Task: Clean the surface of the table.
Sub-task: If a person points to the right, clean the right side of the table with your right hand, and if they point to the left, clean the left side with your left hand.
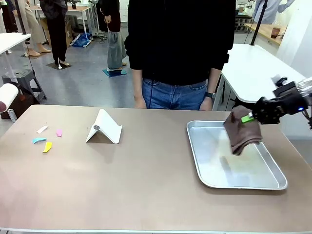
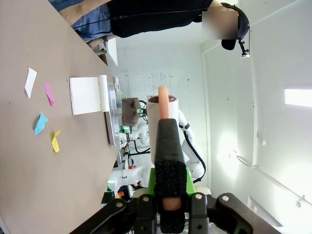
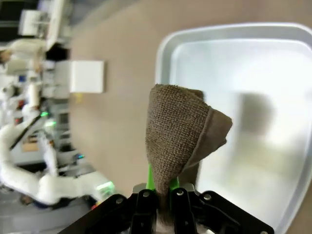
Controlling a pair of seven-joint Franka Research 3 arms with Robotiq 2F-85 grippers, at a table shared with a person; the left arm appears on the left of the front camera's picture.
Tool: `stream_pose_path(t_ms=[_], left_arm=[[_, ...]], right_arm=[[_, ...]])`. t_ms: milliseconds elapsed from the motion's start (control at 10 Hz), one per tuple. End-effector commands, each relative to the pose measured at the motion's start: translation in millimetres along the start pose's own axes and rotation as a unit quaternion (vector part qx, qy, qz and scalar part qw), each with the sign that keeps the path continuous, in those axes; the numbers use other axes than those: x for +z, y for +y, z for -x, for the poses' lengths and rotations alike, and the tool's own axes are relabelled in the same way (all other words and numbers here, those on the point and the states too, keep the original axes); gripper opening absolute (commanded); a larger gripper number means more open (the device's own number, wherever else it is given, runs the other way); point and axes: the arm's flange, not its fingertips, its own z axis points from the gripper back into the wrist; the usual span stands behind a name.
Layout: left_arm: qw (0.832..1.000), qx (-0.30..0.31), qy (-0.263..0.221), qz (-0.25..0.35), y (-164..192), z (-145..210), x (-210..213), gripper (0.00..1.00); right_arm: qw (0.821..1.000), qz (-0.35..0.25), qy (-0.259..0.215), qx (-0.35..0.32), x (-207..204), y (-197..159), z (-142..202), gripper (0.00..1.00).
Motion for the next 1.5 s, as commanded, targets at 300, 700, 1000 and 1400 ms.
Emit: stream_pose_path(t_ms=[300,700,1000,1400], left_arm=[[1.000,-0.008,0.000,0.002,-3.8,4.9,-2.2,0.00],[1.000,-0.008,0.000,0.002,-3.8,4.9,-2.2,0.00],[1.000,-0.008,0.000,0.002,-3.8,4.9,-2.2,0.00],[1.000,-0.008,0.000,0.002,-3.8,4.9,-2.2,0.00]], right_arm=[[0.965,-0.262,0.008,-0.027,77.4,-60.2,10.7,0.10],[0.944,-0.319,-0.066,-0.042,143.3,-114.8,39.3,0.10],[0.933,-0.334,-0.118,-0.070,158.7,-151.5,60.9,0.10],[0.924,-0.346,-0.139,-0.084,161.8,-172.0,76.2,0.10]])
